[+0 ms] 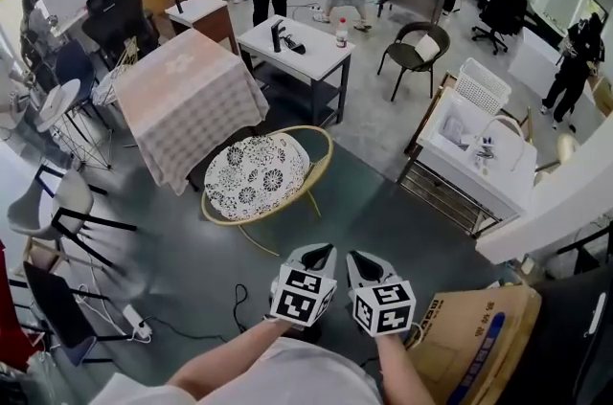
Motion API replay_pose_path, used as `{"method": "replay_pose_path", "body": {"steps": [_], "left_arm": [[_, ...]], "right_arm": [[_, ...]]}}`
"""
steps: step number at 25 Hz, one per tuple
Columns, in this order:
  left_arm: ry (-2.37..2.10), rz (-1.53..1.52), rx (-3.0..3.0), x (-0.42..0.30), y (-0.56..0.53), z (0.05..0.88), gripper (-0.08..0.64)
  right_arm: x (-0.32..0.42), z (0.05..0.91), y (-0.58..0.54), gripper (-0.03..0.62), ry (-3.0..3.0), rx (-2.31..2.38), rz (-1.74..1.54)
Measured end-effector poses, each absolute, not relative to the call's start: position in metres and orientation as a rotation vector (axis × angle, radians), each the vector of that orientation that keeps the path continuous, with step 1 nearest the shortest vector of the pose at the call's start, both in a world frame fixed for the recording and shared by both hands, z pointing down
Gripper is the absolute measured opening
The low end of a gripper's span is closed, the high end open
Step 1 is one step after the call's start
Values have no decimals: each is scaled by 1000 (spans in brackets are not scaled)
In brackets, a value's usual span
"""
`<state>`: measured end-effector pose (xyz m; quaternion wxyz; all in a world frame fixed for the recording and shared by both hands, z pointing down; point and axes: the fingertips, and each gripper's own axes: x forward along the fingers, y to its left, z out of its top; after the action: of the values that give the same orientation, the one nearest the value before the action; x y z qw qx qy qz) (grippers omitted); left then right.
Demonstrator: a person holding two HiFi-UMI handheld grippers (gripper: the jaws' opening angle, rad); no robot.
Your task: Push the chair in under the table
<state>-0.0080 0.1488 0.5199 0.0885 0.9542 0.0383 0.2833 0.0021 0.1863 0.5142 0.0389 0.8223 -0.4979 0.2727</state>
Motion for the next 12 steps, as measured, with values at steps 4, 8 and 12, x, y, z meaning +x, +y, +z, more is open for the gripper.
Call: {"method": "replay_pose_path", "body": {"steps": [4,8,12], "left_arm": [[90,840,2821,14,118,523,5],[63,841,2814,26,92,527,5],[23,854,2812,32,67,532,5]], "right_arm": [[22,520,154,5,-1550,2459,850],[32,522,127,5,-1584,2370,823],[43,525,105,4,-1622,2280,794]]}}
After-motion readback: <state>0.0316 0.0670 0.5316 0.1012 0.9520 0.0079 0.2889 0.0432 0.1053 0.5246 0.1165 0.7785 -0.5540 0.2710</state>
